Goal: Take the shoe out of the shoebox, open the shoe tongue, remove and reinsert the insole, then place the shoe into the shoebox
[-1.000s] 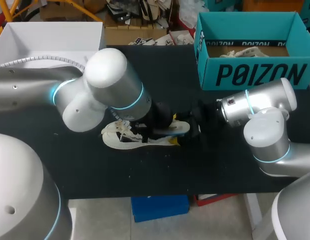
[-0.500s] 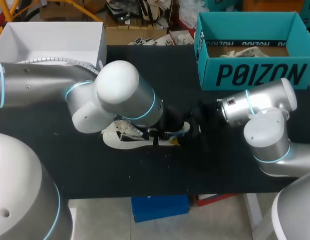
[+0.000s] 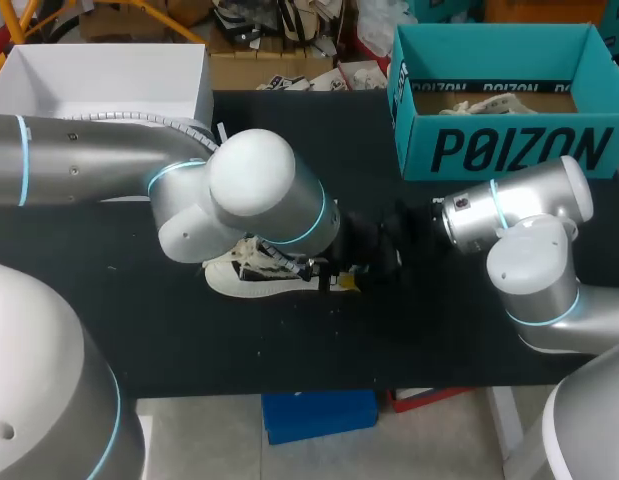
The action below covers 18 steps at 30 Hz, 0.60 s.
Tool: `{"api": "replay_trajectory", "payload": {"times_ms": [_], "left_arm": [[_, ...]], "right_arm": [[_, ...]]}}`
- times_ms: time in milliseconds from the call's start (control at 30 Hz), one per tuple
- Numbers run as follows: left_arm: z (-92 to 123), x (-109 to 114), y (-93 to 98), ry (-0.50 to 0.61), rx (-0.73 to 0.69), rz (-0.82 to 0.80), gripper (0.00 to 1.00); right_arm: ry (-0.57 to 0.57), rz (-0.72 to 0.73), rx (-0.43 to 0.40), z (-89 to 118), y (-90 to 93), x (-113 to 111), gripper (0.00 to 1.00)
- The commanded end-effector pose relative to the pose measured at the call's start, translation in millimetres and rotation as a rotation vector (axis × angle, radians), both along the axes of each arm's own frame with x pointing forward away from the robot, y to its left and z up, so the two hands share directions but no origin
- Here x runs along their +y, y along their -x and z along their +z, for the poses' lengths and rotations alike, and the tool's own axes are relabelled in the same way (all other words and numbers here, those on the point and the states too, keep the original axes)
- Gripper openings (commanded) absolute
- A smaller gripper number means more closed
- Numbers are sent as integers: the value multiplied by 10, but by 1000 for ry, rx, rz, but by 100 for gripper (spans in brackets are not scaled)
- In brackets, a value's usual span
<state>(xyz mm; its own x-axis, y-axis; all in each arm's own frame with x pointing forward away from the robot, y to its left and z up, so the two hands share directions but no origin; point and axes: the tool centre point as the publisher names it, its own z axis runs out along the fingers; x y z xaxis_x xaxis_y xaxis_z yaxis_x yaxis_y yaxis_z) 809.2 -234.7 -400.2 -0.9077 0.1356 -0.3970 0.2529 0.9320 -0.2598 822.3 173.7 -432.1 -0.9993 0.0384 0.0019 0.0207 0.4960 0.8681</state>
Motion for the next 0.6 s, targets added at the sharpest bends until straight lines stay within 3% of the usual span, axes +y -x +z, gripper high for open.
{"api": "replay_trajectory", "payload": {"times_ms": [33, 433, 600], "left_arm": [[52, 75, 66, 4, 6, 0, 0], [495, 437, 327, 154, 130, -42, 0], [818, 531, 438, 269, 213, -90, 0]], "right_arm": [[2, -1, 0, -31, -8, -5, 0], [2, -1, 0, -31, -8, -5, 0], [2, -1, 0, -31, -8, -5, 0]]}}
